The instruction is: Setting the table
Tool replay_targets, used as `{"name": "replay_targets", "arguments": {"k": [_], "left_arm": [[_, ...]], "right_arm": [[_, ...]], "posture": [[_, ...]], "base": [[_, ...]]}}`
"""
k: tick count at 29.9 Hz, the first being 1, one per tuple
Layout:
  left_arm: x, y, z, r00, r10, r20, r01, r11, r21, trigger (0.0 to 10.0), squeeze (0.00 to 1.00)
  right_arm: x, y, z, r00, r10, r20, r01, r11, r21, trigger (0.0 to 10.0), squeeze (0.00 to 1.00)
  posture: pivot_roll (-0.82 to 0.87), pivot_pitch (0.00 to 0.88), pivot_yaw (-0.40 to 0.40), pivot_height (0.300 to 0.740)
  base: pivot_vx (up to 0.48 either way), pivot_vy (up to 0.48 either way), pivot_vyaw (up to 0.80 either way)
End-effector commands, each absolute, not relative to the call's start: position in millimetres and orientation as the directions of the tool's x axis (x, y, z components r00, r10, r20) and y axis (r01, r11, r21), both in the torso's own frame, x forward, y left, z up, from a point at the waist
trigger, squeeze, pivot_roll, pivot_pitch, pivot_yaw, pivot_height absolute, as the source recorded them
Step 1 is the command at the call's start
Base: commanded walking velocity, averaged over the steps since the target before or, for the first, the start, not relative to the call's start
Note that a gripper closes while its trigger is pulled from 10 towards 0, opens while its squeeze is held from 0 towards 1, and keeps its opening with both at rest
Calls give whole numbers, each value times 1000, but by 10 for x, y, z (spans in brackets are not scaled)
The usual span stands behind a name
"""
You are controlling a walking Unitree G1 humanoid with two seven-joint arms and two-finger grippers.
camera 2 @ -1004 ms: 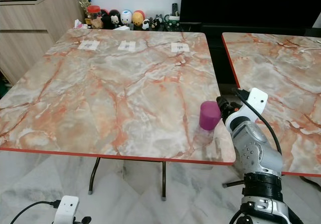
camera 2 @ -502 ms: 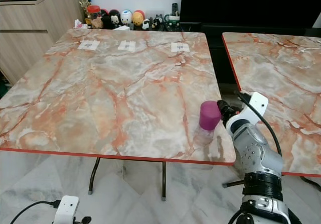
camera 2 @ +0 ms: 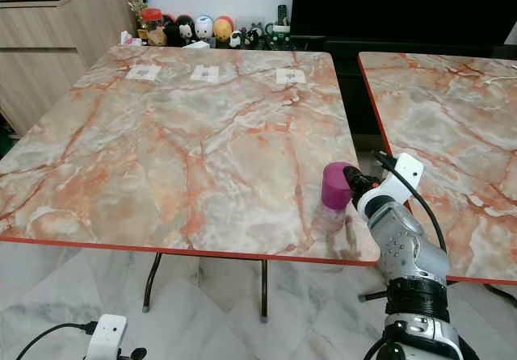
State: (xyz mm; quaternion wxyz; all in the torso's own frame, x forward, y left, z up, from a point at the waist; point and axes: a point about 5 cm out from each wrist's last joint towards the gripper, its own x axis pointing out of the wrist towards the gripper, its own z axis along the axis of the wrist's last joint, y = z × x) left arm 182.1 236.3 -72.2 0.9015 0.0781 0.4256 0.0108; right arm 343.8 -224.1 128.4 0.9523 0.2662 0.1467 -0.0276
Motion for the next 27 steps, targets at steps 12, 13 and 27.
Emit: {"name": "replay_targets", "arguments": {"k": [12, 13, 27], "left_arm": [[1757, 2391, -747, 620, 89, -780, 59, 985, 160, 10000, 0], [1758, 2387, -748, 620, 89, -779, 60, 985, 160, 10000, 0], [1779, 2360, -745, 624, 85, -777, 63, 985, 159, 10000, 0]], "right_arm": [[3468, -2196, 1298, 955, 43, -295, 118, 854, 506, 0, 0], [3467, -2195, 1294, 954, 43, -296, 118, 855, 506, 0, 0], [3457, -2175, 1261, 952, 46, -304, 122, 852, 510, 0, 0]], "posture": [[79, 35, -26, 740], [79, 35, -26, 740], [81, 37, -26, 740]], "base": [[0, 0, 0], [0, 0, 0], [0, 0, 0]]}}
